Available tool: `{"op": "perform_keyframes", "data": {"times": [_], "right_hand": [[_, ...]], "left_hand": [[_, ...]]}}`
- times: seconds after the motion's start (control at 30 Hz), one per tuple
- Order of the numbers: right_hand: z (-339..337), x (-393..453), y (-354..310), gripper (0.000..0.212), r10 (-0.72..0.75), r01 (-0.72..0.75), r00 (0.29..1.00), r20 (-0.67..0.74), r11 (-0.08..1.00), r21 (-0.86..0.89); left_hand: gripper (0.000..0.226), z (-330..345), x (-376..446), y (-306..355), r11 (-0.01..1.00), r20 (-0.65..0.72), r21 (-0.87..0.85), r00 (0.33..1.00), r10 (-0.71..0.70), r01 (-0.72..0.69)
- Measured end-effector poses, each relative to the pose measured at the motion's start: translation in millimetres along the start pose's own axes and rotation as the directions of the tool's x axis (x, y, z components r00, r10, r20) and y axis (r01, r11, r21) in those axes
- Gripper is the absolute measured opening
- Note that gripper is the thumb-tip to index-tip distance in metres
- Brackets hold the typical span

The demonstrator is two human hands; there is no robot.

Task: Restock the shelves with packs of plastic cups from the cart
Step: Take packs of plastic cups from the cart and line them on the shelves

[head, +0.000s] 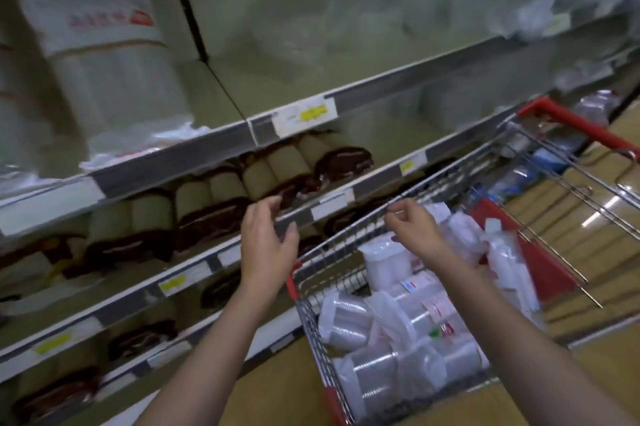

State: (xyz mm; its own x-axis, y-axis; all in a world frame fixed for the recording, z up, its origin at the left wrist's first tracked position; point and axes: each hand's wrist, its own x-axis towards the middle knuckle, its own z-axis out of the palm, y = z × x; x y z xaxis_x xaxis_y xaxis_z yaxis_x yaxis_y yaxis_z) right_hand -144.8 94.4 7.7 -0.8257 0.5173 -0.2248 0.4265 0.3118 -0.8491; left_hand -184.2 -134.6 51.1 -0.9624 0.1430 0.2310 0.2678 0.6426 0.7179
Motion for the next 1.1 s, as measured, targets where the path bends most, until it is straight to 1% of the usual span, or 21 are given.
{"op": "perform_keyframes", "data": {"times": [0.07,0.13,0.2,0.27,0.37,0.4,0.43,0.47,0.5,0.6,0.73,0.77,0.8,0.87,0.93,0.97,1.0,1.03,1.1], "right_hand": [[-7,-4,41,0.005,0.149,-0.150,0.988,0.027,0.988,0.044],[-11,-9,80,0.014,0.294,-0.299,0.954,0.056,0.946,0.125],[-14,-15,112,0.021,0.416,-0.423,0.906,0.076,0.891,0.162],[-14,-18,139,0.025,0.503,-0.509,0.860,0.088,0.835,0.209],[-13,-18,169,0.027,0.605,-0.596,0.793,0.074,0.744,0.303],[-11,-18,177,0.022,0.626,-0.614,0.775,0.083,0.716,0.332],[-9,-16,184,0.011,0.652,-0.643,0.751,0.109,0.683,0.347],[-7,-13,190,0.010,0.675,-0.674,0.724,0.140,0.651,0.349],[-4,-11,197,0.020,0.695,-0.706,0.697,0.176,0.624,0.334],[5,-3,213,0.038,0.730,-0.750,0.651,0.206,0.578,0.323],[20,8,241,0.064,0.769,-0.774,0.604,0.208,0.504,0.384],[25,12,252,0.071,0.787,-0.784,0.580,0.212,0.468,0.408],[27,14,261,0.074,0.799,-0.789,0.560,0.218,0.434,0.435],[27,17,263,0.078,0.802,-0.787,0.546,0.241,0.393,0.476],[22,17,240,0.076,0.784,-0.774,0.555,0.279,0.363,0.519],[23,18,235,0.076,0.776,-0.762,0.555,0.298,0.331,0.557],[22,18,222,0.076,0.763,-0.741,0.573,0.299,0.326,0.587],[24,15,209,0.074,0.742,-0.728,0.591,0.316,0.322,0.605],[30,7,182,0.067,0.704,-0.709,0.633,0.321,0.361,0.606]], "left_hand": [[0.043,32,-13,1,1.000,0.143,0.003,0.989,-0.030,0.030],[0.044,61,-24,1,0.997,0.269,0.019,0.960,-0.076,0.074],[0.047,86,-34,1,0.991,0.394,0.060,0.909,-0.136,0.122],[0.048,107,-44,1,0.988,0.500,0.077,0.853,-0.152,0.131],[0.051,131,-57,1,0.986,0.592,0.097,0.789,-0.165,0.134],[0.052,136,-60,0,0.985,0.615,0.110,0.769,-0.174,0.134],[0.052,142,-62,-1,0.982,0.632,0.125,0.752,-0.187,0.139],[0.052,147,-64,-2,0.979,0.644,0.139,0.737,-0.203,0.147],[0.052,151,-65,-3,0.975,0.657,0.155,0.721,-0.220,0.157],[0.049,158,-69,-9,0.967,0.685,0.204,0.683,-0.252,0.153],[0.044,158,-78,-22,0.962,0.693,0.244,0.671,-0.264,0.126],[0.045,158,-80,-26,0.956,0.693,0.267,0.666,-0.276,0.119],[0.046,157,-83,-28,0.952,0.696,0.286,0.659,-0.285,0.109],[0.049,159,-88,-32,0.944,0.706,0.317,0.642,-0.300,0.092],[0.055,164,-91,-29,0.942,0.724,0.331,0.627,-0.288,0.051],[0.060,167,-92,-26,0.943,0.732,0.332,0.624,-0.274,0.024],[0.065,171,-91,-20,0.943,0.739,0.332,0.622,-0.258,-0.002],[0.071,176,-91,-15,0.941,0.749,0.338,0.612,-0.254,-0.025],[0.081,184,-91,0,0.933,0.778,0.346,0.586,-0.227,-0.098]]}}
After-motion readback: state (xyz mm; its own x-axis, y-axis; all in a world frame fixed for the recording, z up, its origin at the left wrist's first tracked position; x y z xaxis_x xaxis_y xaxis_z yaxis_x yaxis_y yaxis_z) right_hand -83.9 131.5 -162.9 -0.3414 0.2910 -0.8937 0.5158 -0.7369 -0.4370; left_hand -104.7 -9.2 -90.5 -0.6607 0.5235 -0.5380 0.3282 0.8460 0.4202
